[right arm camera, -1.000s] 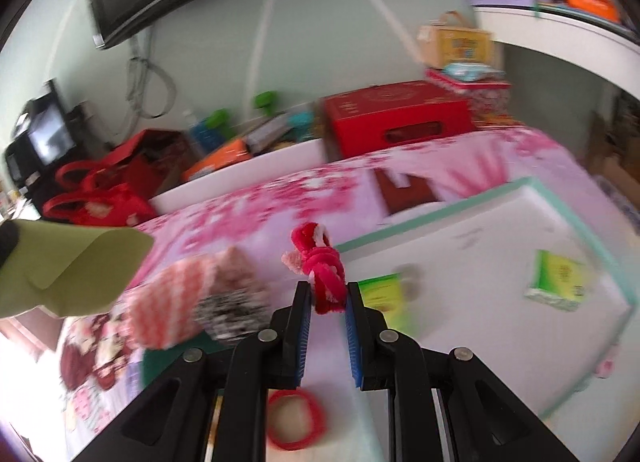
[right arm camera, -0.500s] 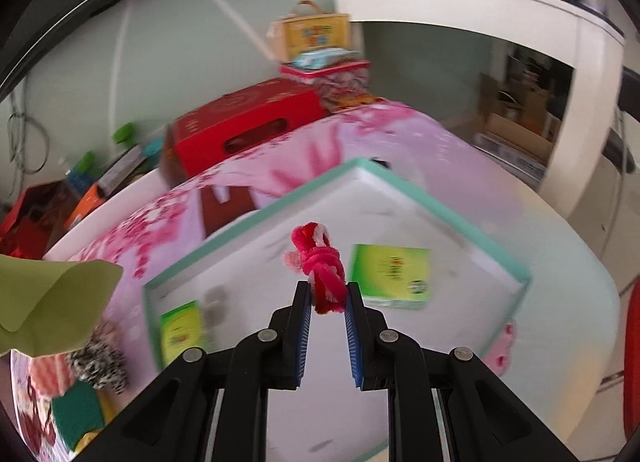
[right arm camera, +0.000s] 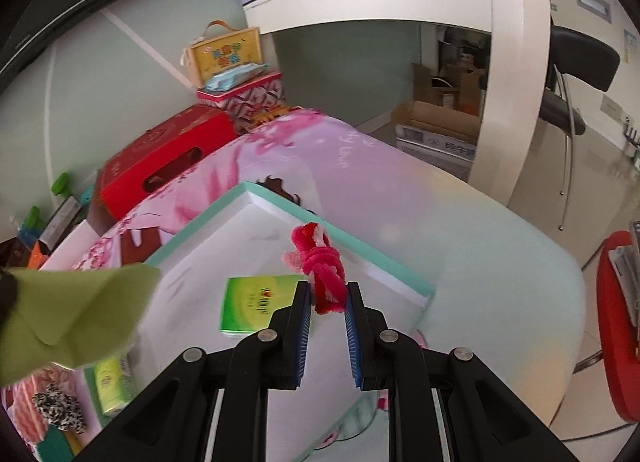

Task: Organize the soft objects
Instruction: 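Carry cloth and bow tie over the tray and open both grippers, then move both tools back toward the remaining items on the bed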

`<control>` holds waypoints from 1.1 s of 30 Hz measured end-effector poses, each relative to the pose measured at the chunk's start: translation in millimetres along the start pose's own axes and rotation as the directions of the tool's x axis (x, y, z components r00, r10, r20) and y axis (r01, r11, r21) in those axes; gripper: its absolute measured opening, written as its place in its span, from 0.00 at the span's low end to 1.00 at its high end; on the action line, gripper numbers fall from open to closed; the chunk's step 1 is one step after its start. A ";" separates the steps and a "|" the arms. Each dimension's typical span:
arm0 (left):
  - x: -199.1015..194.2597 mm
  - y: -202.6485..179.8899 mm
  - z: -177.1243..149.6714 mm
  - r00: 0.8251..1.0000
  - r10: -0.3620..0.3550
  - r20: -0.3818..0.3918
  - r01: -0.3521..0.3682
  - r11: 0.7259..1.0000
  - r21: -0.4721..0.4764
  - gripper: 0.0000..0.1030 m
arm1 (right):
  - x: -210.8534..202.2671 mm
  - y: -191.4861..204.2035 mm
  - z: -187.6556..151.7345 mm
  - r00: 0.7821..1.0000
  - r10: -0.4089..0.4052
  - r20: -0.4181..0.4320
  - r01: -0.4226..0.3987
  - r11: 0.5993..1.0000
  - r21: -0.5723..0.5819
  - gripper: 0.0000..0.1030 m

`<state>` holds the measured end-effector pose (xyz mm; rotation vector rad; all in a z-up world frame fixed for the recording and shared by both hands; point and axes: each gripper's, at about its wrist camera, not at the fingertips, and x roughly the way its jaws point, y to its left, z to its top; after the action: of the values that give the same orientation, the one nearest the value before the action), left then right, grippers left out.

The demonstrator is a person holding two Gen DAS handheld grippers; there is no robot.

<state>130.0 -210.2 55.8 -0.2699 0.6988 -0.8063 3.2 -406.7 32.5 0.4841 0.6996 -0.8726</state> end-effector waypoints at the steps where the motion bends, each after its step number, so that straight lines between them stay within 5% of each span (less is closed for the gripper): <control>1: 4.6 2.4 -3.6 1.000 0.006 -0.017 -0.007 1.000 -0.010 0.01 | 2.0 -1.8 0.1 1.000 -0.004 -0.006 0.004 1.000 0.002 0.18; 9: 31.4 15.6 -31.1 0.976 0.126 -0.179 -0.126 0.992 0.008 0.01 | 19.5 -2.5 -5.6 0.996 -0.006 -0.085 0.005 1.000 -0.014 0.18; 17: 38.5 21.9 -43.1 0.951 0.186 -0.248 -0.183 0.982 0.034 0.02 | 22.2 -1.8 -7.3 0.993 0.015 -0.120 -0.017 1.000 -0.010 0.28; 19: 35.0 20.8 -42.2 0.949 0.188 -0.253 -0.186 0.982 0.035 0.08 | 20.1 -1.1 -6.7 0.992 0.024 -0.124 -0.026 1.000 -0.015 0.34; 21: 30.8 20.9 -41.4 0.945 0.200 -0.259 -0.198 0.980 0.032 0.35 | 17.5 0.6 -6.5 0.991 0.035 -0.131 -0.038 0.999 -0.023 0.40; 22: 28.5 21.2 -41.1 0.943 0.208 -0.258 -0.207 0.978 0.031 0.41 | 16.6 1.9 -6.3 0.990 0.039 -0.133 -0.043 0.999 -0.029 0.45; 25: 22.3 22.0 -38.0 0.941 0.224 -0.255 -0.223 0.974 0.033 0.46 | 13.5 5.2 -5.8 0.989 0.057 -0.138 -0.064 0.997 -0.042 0.60; 29: 13.5 29.3 -33.9 0.930 0.266 -0.256 -0.269 0.963 0.023 0.62 | 10.3 8.7 -5.5 0.984 0.090 -0.152 -0.098 0.994 -0.047 0.68; 33: 8.0 39.2 -31.8 0.913 0.318 -0.258 -0.325 0.946 0.016 0.68 | 10.0 12.6 -5.9 0.984 0.085 -0.159 -0.097 0.993 -0.071 0.76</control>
<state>135.0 -188.5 9.8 -0.0694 0.9714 -0.5193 15.9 -401.1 22.5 0.5136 0.8449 -0.7235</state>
